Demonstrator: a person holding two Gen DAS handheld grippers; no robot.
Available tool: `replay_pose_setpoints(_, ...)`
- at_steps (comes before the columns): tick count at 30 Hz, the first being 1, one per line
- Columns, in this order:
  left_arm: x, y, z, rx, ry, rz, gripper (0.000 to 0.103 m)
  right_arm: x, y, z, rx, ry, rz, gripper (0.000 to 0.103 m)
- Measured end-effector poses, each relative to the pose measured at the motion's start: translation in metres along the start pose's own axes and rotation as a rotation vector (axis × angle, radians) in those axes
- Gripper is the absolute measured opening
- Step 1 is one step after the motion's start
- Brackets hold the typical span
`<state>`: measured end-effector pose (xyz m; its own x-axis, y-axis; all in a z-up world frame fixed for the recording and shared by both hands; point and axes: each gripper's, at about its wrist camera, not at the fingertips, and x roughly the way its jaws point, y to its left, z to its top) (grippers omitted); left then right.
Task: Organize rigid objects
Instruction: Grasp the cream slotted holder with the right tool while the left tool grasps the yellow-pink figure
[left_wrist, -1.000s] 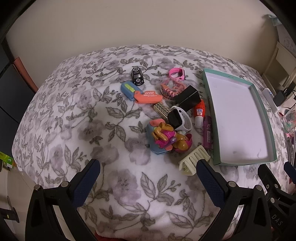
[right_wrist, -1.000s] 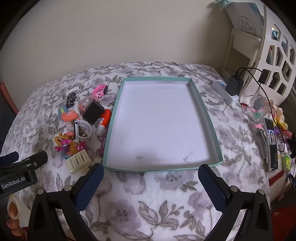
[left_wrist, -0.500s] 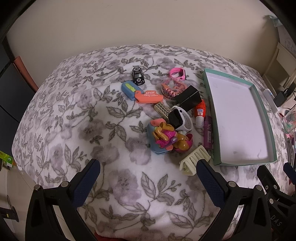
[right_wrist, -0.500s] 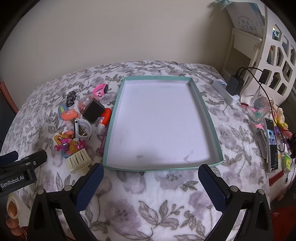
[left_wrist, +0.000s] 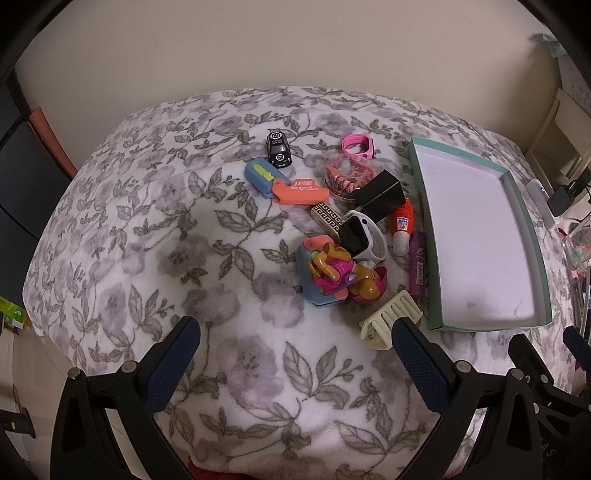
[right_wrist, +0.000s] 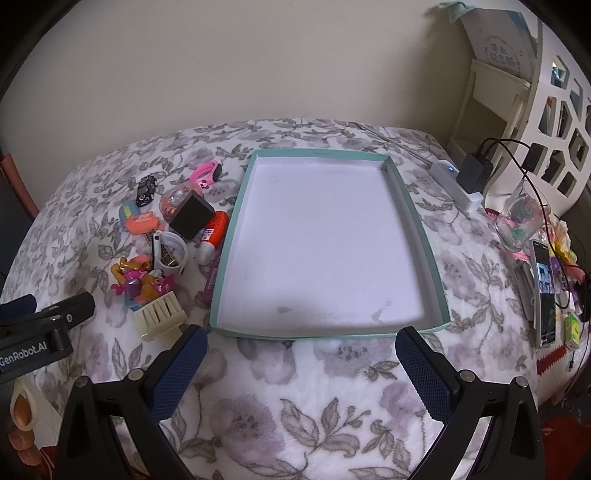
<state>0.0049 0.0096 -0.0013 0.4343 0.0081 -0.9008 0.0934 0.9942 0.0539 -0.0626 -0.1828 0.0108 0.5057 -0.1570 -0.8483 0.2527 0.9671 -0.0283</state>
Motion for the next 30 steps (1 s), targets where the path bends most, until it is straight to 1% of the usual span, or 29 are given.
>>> replay_pose_setpoints(1,0.0,0.001,0.002,0.003,0.003,-0.001,0.103,0.0,0.001,0.001,-0.004,0.001,0.005,0.103)
replay_pose_setpoints(4,0.001,0.007,0.013,-0.003,0.003,0.032,0.103,-0.002,0.005,0.01,-0.025,0.002,0.029,0.103)
replay_pose_setpoints(7,0.002,0.018,0.025,-0.033,0.007,0.029,0.103,0.0,0.015,0.021,-0.049,0.011,0.06,0.103)
replay_pose_setpoints(12,0.016,0.028,0.04,-0.027,0.035,0.024,0.103,0.017,0.043,0.035,-0.089,0.069,0.143,0.103)
replay_pose_setpoints(20,0.054,0.04,0.048,-0.113,0.137,-0.087,0.103,0.053,0.084,0.034,-0.162,0.166,0.236,0.103)
replay_pose_setpoints(22,0.061,0.038,0.049,-0.125,0.146,-0.104,0.103,0.059,0.091,0.031,-0.177,0.179,0.249,0.103)
replay_pose_setpoints(26,0.07,0.035,0.05,-0.142,0.163,-0.158,0.101,0.067,0.1,0.023,-0.222,0.202,0.268,0.098)
replay_pose_setpoints(28,0.072,0.032,0.05,-0.141,0.167,-0.179,0.093,0.07,0.104,0.021,-0.232,0.209,0.27,0.094)
replay_pose_setpoints(30,0.075,0.031,0.051,-0.143,0.171,-0.194,0.087,0.072,0.105,0.019,-0.236,0.221,0.277,0.088)
